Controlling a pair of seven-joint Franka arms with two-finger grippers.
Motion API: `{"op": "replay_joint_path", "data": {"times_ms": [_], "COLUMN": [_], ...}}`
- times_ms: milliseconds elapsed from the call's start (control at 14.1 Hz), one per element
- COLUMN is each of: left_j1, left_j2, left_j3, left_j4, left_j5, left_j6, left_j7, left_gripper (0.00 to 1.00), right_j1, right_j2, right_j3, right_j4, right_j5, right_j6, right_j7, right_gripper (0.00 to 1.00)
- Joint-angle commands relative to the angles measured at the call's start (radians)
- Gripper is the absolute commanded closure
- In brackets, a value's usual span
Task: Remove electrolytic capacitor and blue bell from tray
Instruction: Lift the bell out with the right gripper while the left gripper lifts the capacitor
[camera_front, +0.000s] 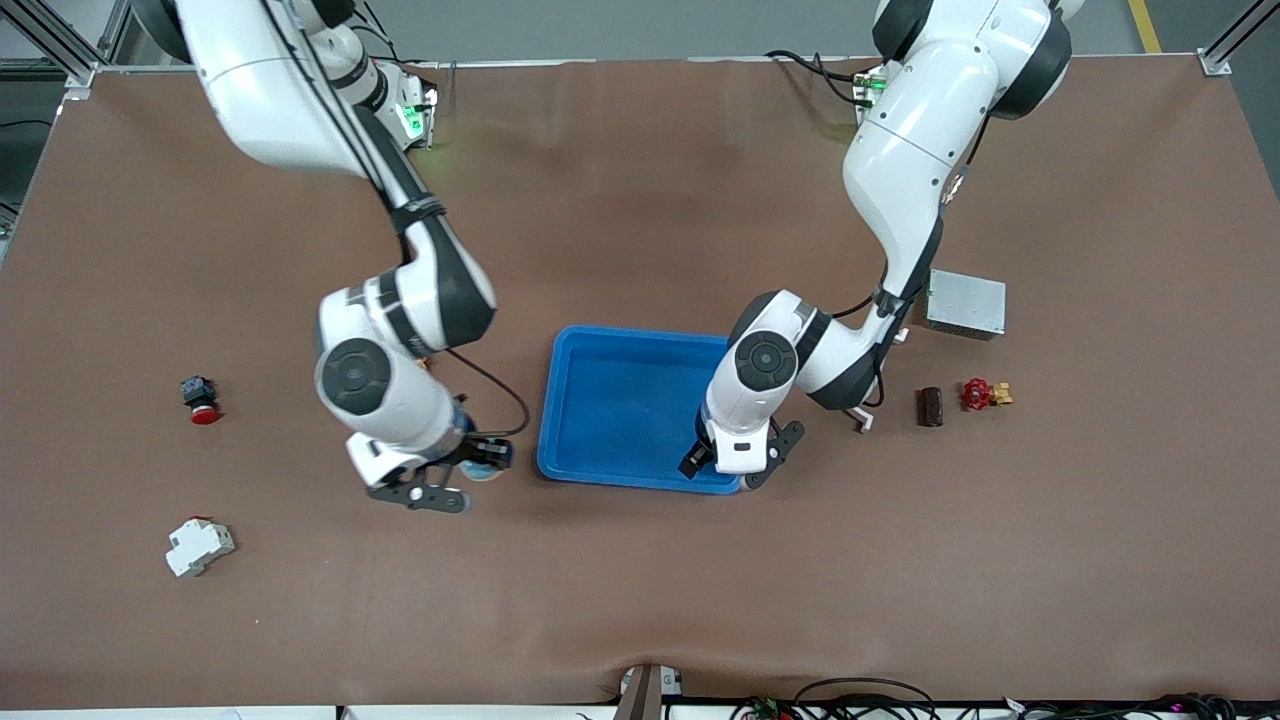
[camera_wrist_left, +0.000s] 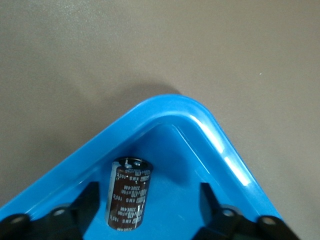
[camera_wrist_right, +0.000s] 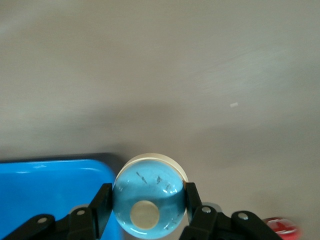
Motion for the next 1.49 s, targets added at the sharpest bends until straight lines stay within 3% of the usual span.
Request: {"op": "replay_joint_path", "data": {"times_ms": [0, 71, 212, 778, 1061, 1202, 1415], "left_j1": [-0.003, -0.003, -0.004, 0.006, 0.035, 0.068, 0.198], "left_j2": [0.009, 0.005, -0.002, -0.051, -0.149, -0.207, -0.327], "left_j3": [0.008, 0.017, 0.031, 0.03, 0.019, 0.001, -0.084], "left_j4": [0.014, 0.014, 0.014, 0.014, 0.0, -0.035, -0.159], "left_j5": [0.003, 0.004, 0.005, -0.009, -0.011, -0.029, -0.042], "left_j6": [0.014, 0.016, 0.014, -0.018, -0.185, -0.275, -0.323], "left_j7": [0.006, 0.01, 0.029, 0.028, 0.052, 0.132, 0.32], "left_gripper": [0.66, 0.74, 0.99, 1.0, 1.0, 1.0, 1.0], "right_j1": [-0.084, -0.112, -0.166, -0.336, -0.367, -0.374, -0.399], "right_j2": [-0.101, -0.112, -0.127, -0.134, -0.13, -0.126, -0.111], "right_j3": [0.017, 0.017, 0.019, 0.017, 0.016, 0.014, 0.014], "right_j4": [-0.152, -0.169, -0.209, -0.329, -0.41, -0.41, -0.41], "right_j5": [0.016, 0.016, 0.016, 0.088, 0.09, 0.088, 0.088], "right_j6": [0.021, 0.021, 0.036, 0.121, 0.234, 0.247, 0.276], "right_j7": [-0.176, -0.226, -0.337, -0.697, -0.774, -0.803, -0.853], "right_gripper": [1.0, 1.0, 1.0, 1.0, 1.0, 1.0, 1.0]}}
